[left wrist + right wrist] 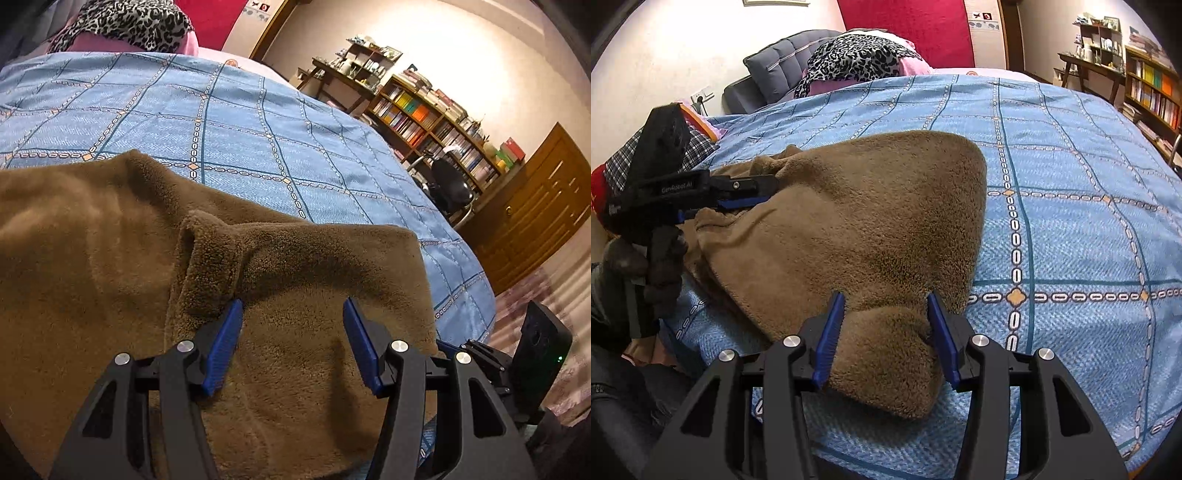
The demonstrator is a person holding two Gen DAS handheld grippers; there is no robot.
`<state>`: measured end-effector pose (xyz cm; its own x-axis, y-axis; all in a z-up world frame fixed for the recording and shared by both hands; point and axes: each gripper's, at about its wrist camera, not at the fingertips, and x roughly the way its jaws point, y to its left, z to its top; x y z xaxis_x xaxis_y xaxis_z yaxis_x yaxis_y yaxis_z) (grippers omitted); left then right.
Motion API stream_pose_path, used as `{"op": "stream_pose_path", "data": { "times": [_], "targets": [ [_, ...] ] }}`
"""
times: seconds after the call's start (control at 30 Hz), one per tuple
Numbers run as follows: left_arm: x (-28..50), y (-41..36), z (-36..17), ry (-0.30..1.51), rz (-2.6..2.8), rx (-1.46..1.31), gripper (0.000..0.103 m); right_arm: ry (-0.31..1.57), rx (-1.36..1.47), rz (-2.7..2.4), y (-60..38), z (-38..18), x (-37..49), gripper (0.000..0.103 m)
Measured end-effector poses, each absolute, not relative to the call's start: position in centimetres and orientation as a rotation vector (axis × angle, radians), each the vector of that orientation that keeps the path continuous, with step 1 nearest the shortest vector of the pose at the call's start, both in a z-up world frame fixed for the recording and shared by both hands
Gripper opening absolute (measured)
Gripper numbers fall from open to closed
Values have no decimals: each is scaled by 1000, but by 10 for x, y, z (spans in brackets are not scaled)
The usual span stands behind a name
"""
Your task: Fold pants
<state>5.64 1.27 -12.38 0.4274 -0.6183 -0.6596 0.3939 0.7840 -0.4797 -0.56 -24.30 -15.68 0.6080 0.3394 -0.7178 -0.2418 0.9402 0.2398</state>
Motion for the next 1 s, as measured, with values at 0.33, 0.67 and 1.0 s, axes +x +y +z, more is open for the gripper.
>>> {"op": "stream_pose_path", "data": {
  "times": [0.33,0.67,1.0],
  "targets": [
    [53,17,-125,905,-638,-260,57,775,196,320,-250,-110,17,48],
    [55,23,-126,904,-651,-276,58,833,251,295,-243,-123,82,48],
    [59,31,-126,913,-673,-352,58,882,171,249,-228,-156,88,51]
  ]
}}
